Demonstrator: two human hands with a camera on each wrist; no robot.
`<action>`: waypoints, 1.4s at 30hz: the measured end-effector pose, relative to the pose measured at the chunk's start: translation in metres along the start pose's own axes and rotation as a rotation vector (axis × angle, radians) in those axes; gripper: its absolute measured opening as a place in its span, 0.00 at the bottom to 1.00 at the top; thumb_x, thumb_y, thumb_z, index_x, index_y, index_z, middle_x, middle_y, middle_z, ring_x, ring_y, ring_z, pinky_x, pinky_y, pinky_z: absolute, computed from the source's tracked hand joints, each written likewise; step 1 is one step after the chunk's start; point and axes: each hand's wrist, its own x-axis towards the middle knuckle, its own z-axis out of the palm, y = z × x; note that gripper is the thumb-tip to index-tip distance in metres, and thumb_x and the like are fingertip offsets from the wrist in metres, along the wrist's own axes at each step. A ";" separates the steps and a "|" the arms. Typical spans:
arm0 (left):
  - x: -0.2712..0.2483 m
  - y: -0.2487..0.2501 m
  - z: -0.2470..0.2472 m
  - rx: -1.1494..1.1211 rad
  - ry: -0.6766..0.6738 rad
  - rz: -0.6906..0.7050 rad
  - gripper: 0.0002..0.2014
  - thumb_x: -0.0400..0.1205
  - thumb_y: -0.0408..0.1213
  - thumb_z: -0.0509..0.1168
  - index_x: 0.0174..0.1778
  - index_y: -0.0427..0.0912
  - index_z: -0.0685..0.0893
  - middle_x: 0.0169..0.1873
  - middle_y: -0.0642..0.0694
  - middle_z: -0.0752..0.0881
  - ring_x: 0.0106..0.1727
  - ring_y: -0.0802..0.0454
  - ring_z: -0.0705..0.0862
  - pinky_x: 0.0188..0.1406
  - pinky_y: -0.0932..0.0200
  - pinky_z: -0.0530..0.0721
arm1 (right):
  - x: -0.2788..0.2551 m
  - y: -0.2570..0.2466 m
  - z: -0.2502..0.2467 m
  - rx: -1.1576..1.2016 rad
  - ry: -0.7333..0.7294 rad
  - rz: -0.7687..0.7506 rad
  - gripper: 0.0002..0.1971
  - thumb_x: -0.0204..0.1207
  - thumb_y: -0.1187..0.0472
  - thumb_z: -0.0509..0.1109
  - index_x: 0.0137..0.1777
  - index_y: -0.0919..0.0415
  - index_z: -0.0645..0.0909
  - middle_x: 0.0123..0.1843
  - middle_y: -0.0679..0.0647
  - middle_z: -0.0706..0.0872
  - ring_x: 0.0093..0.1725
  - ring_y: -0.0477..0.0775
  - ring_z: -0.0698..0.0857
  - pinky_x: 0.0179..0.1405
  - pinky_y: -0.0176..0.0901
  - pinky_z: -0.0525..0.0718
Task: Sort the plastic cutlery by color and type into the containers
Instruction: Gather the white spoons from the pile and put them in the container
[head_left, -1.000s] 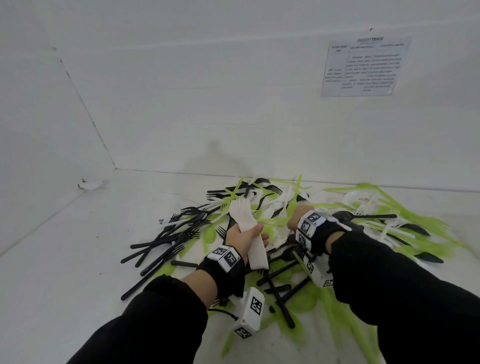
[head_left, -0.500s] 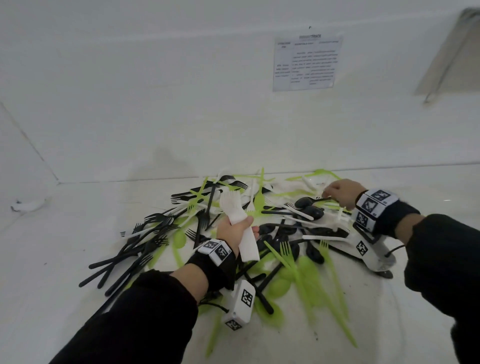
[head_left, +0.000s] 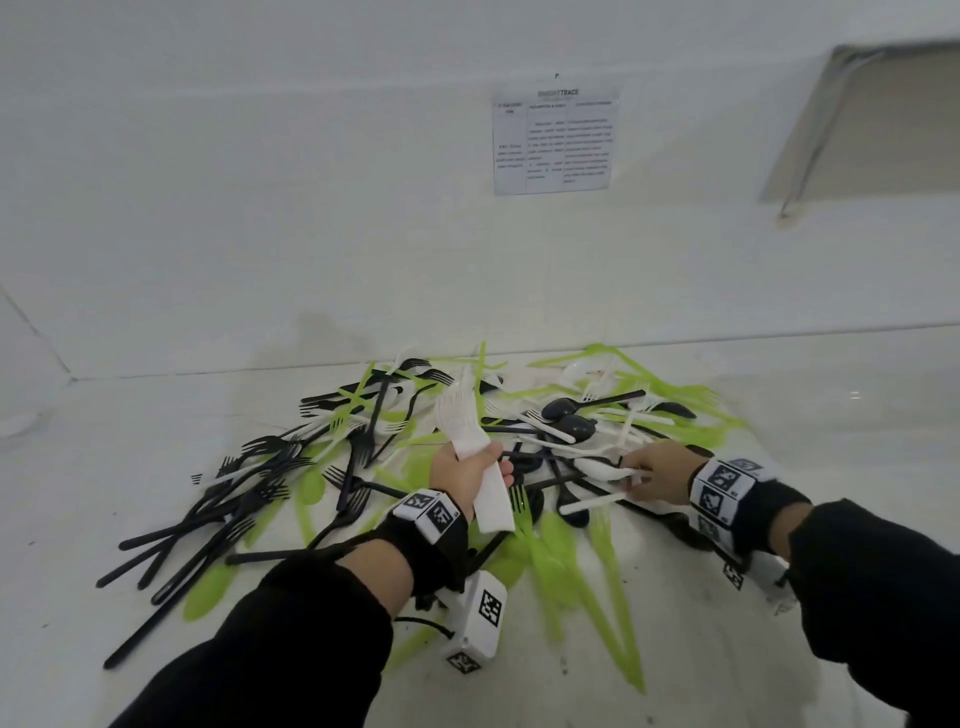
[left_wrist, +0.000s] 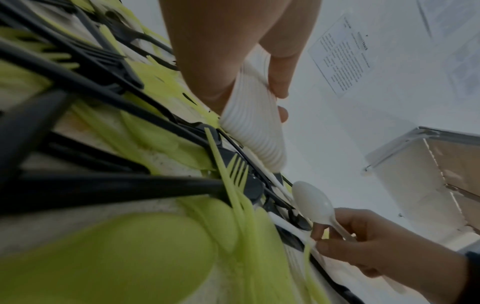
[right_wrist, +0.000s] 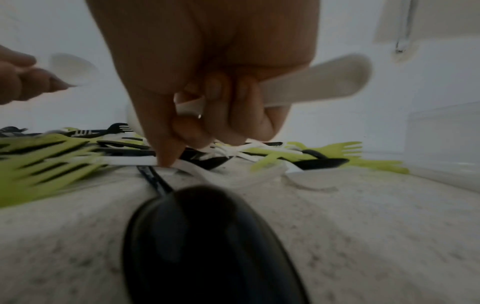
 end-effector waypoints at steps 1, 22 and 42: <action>-0.002 0.000 0.002 0.008 -0.005 0.009 0.08 0.79 0.22 0.65 0.37 0.35 0.75 0.31 0.38 0.80 0.28 0.46 0.81 0.22 0.58 0.85 | 0.000 0.003 -0.001 0.018 -0.026 -0.006 0.07 0.77 0.58 0.67 0.40 0.44 0.78 0.41 0.45 0.80 0.48 0.48 0.77 0.34 0.29 0.71; -0.007 -0.021 0.031 -0.030 0.163 0.032 0.07 0.79 0.24 0.67 0.40 0.36 0.75 0.32 0.37 0.82 0.20 0.53 0.84 0.21 0.59 0.86 | 0.049 0.011 -0.023 0.135 0.116 -0.027 0.19 0.82 0.59 0.57 0.72 0.58 0.74 0.67 0.61 0.81 0.67 0.60 0.79 0.61 0.42 0.74; 0.021 -0.020 0.044 -0.046 0.219 0.032 0.07 0.78 0.24 0.67 0.42 0.37 0.76 0.33 0.36 0.83 0.22 0.51 0.84 0.22 0.57 0.86 | 0.129 0.039 -0.072 0.556 0.460 0.113 0.21 0.82 0.57 0.59 0.71 0.70 0.68 0.67 0.70 0.76 0.65 0.68 0.76 0.59 0.50 0.74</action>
